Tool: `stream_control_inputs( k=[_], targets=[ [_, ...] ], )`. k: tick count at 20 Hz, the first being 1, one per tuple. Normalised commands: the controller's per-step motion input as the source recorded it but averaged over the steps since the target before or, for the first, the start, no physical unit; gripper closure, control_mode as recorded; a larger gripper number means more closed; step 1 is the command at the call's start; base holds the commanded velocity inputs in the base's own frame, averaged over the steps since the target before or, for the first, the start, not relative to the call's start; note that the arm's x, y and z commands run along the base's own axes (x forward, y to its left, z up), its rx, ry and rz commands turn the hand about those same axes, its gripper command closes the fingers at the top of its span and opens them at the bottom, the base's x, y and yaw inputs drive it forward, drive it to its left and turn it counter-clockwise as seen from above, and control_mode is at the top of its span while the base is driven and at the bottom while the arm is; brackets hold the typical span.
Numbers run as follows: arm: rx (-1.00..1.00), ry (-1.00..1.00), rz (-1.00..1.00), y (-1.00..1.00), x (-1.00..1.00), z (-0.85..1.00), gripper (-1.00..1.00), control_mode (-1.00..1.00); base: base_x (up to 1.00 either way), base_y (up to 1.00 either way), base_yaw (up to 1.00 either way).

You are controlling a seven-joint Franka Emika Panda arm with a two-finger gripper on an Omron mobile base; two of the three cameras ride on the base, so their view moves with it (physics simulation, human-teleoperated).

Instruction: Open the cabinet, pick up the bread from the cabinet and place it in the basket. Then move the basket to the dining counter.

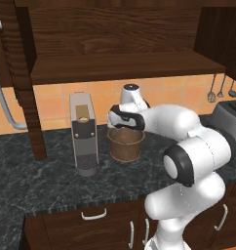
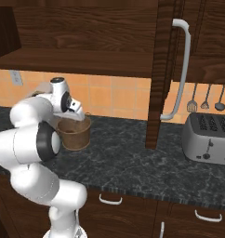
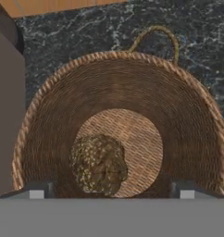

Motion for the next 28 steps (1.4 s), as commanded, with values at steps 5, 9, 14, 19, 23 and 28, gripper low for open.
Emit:
stream_control_inputs(
  k=[5,9,14,19,23,28],
  targets=[
    [0.00,-0.14,-0.10,-0.51,-0.69,0.13,-1.00,-1.00,0.00,0.00,0.00],
    [0.00,-0.12,-0.09,-0.73,-0.45,0.00,-1.00,-1.00,0.00,0.00,0.00],
    [0.00,0.00,-0.09,-0.59,-0.11,0.04,-1.00,-1.00,0.00,0.00,0.00],
    [0.10,0.00,-0.01,-0.10,0.00,0.01,-1.00,-1.00,0.00,0.00,0.00],
    [0.21,0.00,0.08,0.00,0.04,0.00,-1.00,-1.00,0.00,0.00,0.00],
    [0.02,0.00,0.07,0.16,0.15,0.05,-1.00,-1.00,0.00,0.00,0.00]
  ],
)
